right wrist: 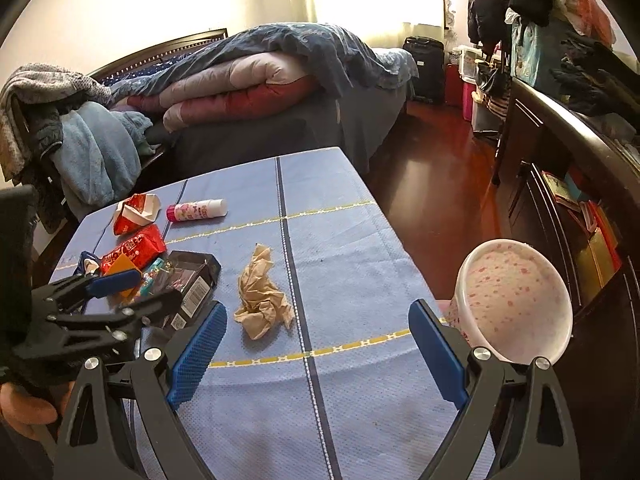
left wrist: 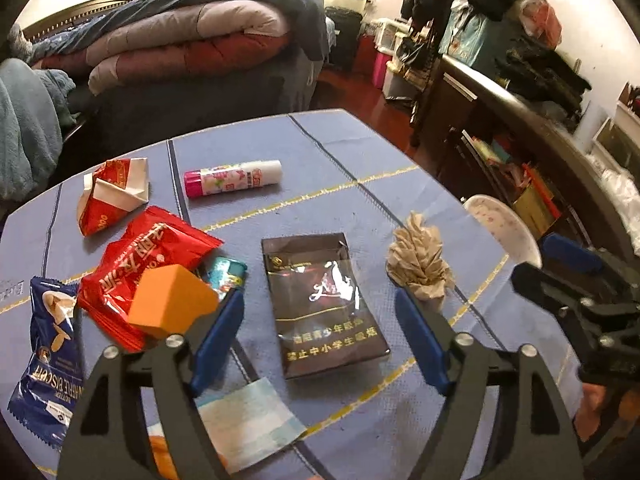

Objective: Collect trash

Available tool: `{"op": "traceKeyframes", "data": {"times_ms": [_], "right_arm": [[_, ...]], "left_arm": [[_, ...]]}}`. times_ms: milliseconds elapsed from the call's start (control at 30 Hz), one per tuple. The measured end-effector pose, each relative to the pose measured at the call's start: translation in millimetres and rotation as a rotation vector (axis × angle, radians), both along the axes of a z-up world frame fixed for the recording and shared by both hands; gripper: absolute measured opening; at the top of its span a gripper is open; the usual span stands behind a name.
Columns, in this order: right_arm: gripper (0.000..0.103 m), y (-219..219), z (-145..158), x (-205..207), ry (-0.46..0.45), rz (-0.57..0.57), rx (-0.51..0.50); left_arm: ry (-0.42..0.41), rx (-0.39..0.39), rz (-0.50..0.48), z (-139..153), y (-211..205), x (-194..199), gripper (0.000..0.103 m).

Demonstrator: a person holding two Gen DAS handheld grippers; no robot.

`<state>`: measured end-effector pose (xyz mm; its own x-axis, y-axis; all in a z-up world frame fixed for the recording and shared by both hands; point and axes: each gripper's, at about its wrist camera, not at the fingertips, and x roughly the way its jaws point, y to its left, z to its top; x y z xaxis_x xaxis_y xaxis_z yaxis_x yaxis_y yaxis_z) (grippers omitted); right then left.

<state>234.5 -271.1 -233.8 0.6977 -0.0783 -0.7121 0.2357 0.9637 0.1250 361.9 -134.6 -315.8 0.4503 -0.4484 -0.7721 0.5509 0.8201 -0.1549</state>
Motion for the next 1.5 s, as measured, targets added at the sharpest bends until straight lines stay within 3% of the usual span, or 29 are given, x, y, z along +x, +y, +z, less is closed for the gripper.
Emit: {"op": "traceKeyframes", "data": {"times_ms": [100,133,167,333,700,767,833,1000,1433,1467,1500], "right_arm": [[0.092,-4,1,-1,-0.005,-0.010,0.001],[0.092,-5,1,-1,-0.005,-0.013,0.002],[0.092,-6,1,-2,-0.006,-0.015,0.003],[0.092,-7,-4,2,0.005,-0.017,0.003],[0.091,25,-34,49,0.065,0.067,-0.046],[0.080,30,-40,56,0.085,0.072,-0.060],[0.054,35,-46,64,0.115,0.078,-0.067],[0.025,37,-46,64,0.124,0.092,-0.049],[0.024,21,-17,27,0.061,0.076,-0.030],[0.024,19,-15,24,0.057,0.074,-0.027],[0.024,17,-12,20,0.052,0.072,-0.023]], "left_arm": [[0.007,0.049,0.021,-8,-10,0,0.078],[0.010,0.064,0.027,-11,-12,1,0.071],[0.021,0.074,0.025,-15,-14,2,0.054],[-0.002,0.054,0.029,-15,-11,-3,0.054],[-0.101,-0.015,0.203,26,50,-5,0.054],[-0.105,-0.014,0.212,28,55,-5,0.054],[-0.107,-0.014,0.216,30,58,-5,0.054],[-0.110,-0.026,0.233,32,63,-4,0.054],[-0.135,-0.093,0.222,52,54,-28,0.054],[-0.141,-0.101,0.217,56,53,-31,0.050],[-0.144,-0.103,0.211,58,51,-33,0.035]]}}
